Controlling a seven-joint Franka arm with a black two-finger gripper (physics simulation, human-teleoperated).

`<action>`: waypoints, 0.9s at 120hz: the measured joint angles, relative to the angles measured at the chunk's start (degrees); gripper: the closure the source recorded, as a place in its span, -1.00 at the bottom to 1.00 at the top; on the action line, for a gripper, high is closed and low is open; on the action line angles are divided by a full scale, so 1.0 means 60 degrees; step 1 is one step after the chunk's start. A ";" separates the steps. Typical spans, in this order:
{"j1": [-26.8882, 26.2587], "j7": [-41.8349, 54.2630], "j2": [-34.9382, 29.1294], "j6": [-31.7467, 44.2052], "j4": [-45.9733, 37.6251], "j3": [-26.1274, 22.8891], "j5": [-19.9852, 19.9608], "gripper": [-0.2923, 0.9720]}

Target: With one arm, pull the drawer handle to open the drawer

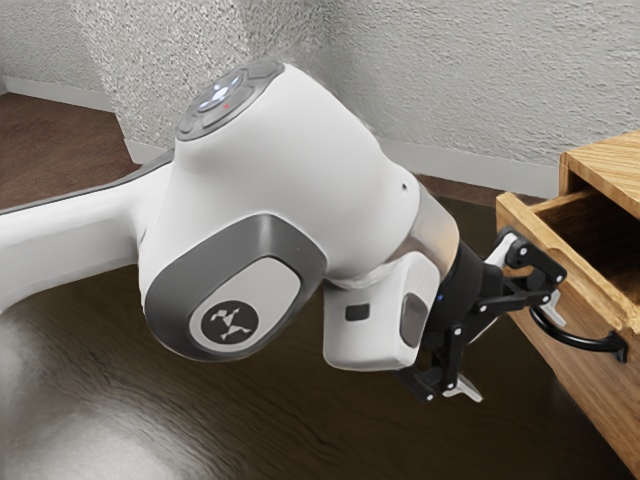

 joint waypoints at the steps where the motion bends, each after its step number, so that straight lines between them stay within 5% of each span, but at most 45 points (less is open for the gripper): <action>1: 0.0000 0.0001 -0.0035 0.0001 -0.0029 -0.0005 0.0001 -0.54; 108: 0.0119 0.0078 -0.2846 0.0099 -0.2678 -0.0049 0.0060 -0.54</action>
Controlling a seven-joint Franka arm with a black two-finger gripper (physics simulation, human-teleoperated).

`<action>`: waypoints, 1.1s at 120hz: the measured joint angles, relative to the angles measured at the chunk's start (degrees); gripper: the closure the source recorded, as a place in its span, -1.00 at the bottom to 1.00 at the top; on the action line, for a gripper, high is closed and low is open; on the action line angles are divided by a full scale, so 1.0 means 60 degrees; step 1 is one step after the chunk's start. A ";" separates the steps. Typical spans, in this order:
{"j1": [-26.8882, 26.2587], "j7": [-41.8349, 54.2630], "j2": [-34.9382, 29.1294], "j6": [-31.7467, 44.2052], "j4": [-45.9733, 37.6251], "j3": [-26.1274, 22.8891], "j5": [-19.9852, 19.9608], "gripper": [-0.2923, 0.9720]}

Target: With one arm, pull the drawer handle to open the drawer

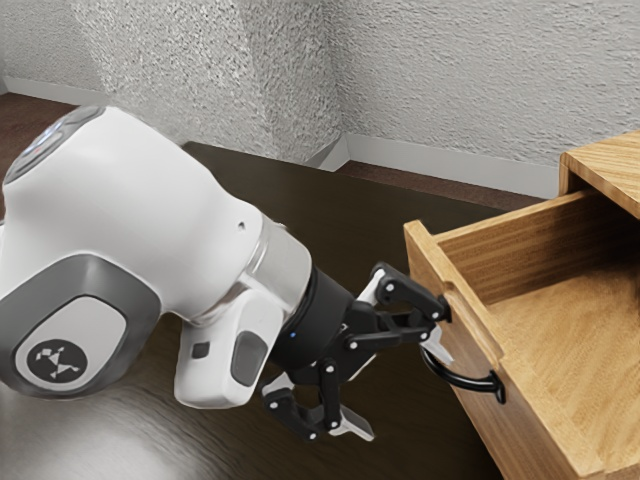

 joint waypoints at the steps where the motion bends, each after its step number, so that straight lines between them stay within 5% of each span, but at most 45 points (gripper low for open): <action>1: 0.0004 0.0000 -0.0017 -0.0001 -0.0021 0.0000 0.0000 -0.54; 107: 0.1168 0.0017 -0.1885 -0.0191 -0.1685 -0.0632 0.0204 -0.51; 110: 0.1265 0.0019 -0.1938 -0.0203 -0.1630 -0.0720 0.0234 -0.36; 132: 0.2696 -0.0457 -0.1779 -0.1068 0.0306 -0.1438 0.0638 -0.46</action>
